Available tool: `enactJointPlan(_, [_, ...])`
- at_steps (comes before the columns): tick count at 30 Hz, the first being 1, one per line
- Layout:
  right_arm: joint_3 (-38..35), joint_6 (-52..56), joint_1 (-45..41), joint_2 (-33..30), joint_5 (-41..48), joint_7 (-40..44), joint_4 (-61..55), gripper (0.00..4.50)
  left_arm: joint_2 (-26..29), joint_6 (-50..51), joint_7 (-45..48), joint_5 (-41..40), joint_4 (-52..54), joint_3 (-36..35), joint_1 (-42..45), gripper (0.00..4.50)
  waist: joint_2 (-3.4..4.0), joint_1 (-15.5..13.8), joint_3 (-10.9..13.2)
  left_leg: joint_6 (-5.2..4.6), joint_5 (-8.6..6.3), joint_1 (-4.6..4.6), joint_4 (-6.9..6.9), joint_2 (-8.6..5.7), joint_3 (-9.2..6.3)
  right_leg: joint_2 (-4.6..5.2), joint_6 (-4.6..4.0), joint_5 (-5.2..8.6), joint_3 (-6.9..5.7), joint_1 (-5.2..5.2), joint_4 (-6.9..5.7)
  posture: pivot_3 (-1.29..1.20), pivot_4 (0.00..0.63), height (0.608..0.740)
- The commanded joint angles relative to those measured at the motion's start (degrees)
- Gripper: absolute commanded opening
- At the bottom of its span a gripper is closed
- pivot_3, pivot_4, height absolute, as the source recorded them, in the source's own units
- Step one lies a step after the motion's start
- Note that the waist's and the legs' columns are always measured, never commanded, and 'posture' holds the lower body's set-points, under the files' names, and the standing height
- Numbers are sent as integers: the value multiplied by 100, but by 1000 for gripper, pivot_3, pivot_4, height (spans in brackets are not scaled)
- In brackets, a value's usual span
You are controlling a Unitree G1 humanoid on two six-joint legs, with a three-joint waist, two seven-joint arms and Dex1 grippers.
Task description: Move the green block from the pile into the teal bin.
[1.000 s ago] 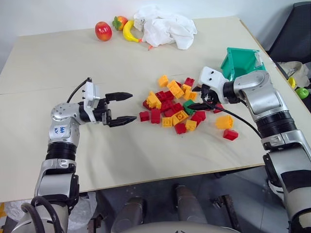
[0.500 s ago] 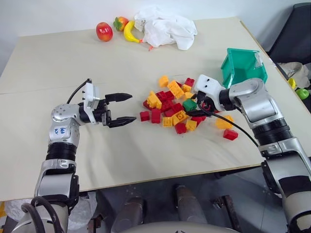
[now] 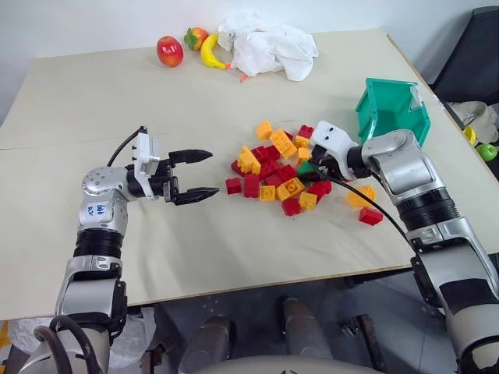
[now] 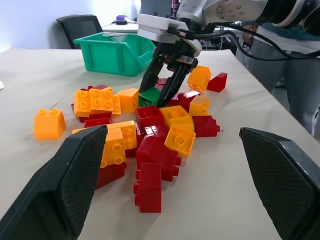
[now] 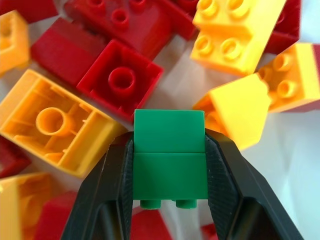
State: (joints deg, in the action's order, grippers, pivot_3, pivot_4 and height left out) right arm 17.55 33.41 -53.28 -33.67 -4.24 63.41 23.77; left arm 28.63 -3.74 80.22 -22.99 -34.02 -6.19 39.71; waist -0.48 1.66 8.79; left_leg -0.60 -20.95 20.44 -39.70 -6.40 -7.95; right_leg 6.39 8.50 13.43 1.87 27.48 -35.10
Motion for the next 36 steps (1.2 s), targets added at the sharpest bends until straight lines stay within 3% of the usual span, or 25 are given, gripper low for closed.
enactJointPlan(1, [-114,131,74,-149,168,191,-517,1502,37,-36,37,-71,181,-49,-2,4500,0,-1,0,0,0,1,0,0,0,0,0,0,0,0,0,0,150,740])
enactJointPlan(6, [-330,16,75,-310,393,323,-914,1502,-4,-22,37,-64,190,-12,39,4500,1,0,1,0,0,1,2,1,0,-1,0,0,0,1,1,0,150,740])
enactJointPlan(11, [-959,-173,198,-1026,716,392,-1710,1502,-218,126,-152,8,596,216,1,4500,5,-49,3,-5,-3,18,-7,-4,-4,3,2,-1,-4,7,4,0,150,740])
enactJointPlan(16, [-1404,-595,234,-1712,452,-120,-1491,1502,-643,426,-1038,373,1108,594,83,4500,6,-141,4,-14,-9,18,-18,-5,3,3,9,-5,0,0,10,0,150,740])
enactJointPlan(21, [-1460,-1536,-136,-2026,121,-604,-291,1502,-1058,1043,-2031,851,1038,943,561,4500,4,-164,5,-14,-9,17,-20,-5,20,2,12,-7,10,2,10,0,150,740])
enactJointPlan(30, [-1186,-3407,-1426,-1447,-496,-1633,3213,1502,-1728,1064,-2755,1223,467,1216,1274,4500,5,-88,5,-14,-9,-5,15,9,68,-4,12,-10,31,8,15,0,150,740])
enactJointPlan(33, [-1142,-3661,-1804,-1253,-791,-2656,4283,2475,-1870,1096,-2852,1230,385,1234,1367,4500,6,-57,5,-15,-8,-6,18,6,70,-3,11,-10,36,12,14,0,150,740])
enactJointPlan(36, [-1204,-3871,-1982,-1152,-818,-2824,4633,3494,-1839,1153,-2866,1272,496,1265,1308,4500,8,-33,6,-16,-8,-5,19,5,69,-1,11,-10,36,12,18,0,150,740])
